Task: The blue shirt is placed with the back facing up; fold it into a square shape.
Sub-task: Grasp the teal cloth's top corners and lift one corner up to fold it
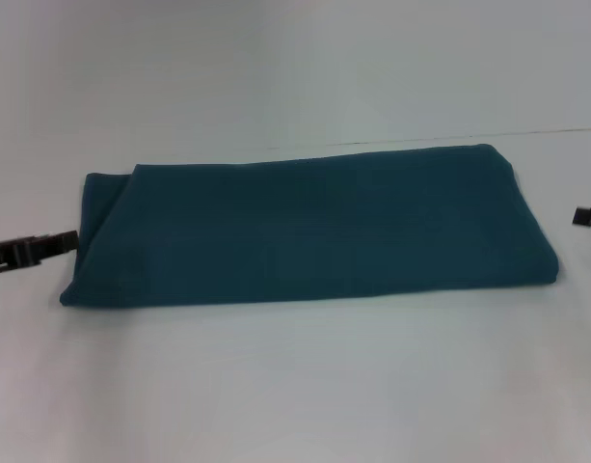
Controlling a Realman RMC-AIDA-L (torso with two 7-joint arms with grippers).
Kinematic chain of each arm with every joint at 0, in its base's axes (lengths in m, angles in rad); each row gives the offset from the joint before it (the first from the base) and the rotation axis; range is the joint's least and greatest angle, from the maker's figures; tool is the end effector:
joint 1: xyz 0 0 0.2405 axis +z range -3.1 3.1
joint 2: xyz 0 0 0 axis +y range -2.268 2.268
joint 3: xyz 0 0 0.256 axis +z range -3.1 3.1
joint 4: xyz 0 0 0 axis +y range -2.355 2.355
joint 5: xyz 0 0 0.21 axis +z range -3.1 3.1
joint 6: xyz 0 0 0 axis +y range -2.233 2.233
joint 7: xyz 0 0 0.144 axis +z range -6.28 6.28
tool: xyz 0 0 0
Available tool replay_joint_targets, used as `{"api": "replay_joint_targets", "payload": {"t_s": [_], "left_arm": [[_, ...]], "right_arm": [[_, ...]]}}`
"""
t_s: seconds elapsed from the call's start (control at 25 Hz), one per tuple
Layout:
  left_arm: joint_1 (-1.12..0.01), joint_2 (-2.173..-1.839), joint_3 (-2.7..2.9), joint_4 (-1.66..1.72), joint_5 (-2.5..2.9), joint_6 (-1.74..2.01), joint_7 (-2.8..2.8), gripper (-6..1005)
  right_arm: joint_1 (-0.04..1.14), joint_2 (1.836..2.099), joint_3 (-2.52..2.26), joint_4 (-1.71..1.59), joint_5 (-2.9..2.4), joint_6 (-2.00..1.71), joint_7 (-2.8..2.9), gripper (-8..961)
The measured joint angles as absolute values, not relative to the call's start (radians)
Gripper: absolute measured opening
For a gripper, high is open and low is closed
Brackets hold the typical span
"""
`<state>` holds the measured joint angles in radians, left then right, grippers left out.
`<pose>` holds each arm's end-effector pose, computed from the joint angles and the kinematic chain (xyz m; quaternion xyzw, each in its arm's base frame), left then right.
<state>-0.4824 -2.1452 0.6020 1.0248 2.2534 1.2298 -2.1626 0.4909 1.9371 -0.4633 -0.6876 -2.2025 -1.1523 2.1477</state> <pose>-0.2991 0.3672 0.0607 -0.7810 -0.5069 -0.1872 0.3131 0.3704 0.3617 0.1047 -0.6993 0.5905 0.2091 0.3442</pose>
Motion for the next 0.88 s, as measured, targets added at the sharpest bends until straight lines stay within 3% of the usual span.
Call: {"api": "replay_joint_targets", "payload": {"t_s": [0.28, 0.52, 0.88], "left_arm": [[-0.472, -2.14, 0.578, 1.032, 2.211, 1.326, -2.222, 621], [-0.46, -2.14, 0.579, 1.034, 2.223, 1.376, -2.295, 739], [-0.492, -2.108, 0.552, 1.006, 2.313, 1.453, -2.438, 868]], "right_arm": [[0.537, 1.919, -0.475, -0.722, -2.188, -1.218, 2.136, 631], [0.587, 1.928, -0.5, -0.714, -2.189, -1.197, 2.12, 878], [0.639, 1.918, -0.536, -0.722, -2.192, -1.188, 2.133, 919]]}}
